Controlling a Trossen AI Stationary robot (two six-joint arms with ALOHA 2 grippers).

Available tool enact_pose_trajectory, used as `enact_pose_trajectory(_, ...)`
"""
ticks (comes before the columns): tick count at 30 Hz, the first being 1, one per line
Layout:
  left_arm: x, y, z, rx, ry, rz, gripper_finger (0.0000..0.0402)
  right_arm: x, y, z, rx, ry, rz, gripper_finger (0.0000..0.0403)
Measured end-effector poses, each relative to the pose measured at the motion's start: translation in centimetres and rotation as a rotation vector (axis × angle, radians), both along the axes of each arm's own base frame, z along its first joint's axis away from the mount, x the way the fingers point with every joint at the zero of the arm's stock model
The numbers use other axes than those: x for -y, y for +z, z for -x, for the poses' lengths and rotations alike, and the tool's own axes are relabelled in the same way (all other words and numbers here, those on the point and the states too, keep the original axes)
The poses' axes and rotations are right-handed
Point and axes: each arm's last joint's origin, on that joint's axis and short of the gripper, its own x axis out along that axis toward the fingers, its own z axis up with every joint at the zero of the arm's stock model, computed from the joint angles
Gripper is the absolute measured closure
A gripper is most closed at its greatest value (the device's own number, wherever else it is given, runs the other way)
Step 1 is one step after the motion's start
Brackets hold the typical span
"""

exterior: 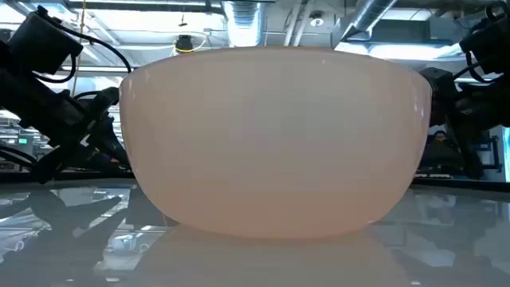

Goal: Nest bowls inside each other

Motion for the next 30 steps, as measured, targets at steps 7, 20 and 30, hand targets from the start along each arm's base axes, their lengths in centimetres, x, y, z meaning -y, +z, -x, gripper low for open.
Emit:
enact_pose_trajectory(7,0.0,0.0,0.0,-0.008,-0.007,-0.017,0.0301,0.0,0.0,0.0,0.001,-0.004,0.001,0.0143)
enact_pose_trajectory(20,0.1,4.2,-1.5,0.323,-0.123,-0.307,0.0301,0.0,4.8,-1.3,0.343,-0.008,0.203,0.0143)
enact_pose_trajectory(30,-0.4,9.4,-2.1,0.539,-0.099,-0.582,0.0301,1.2,13.6,-2.8,0.417,-0.076,0.504,0.0143)
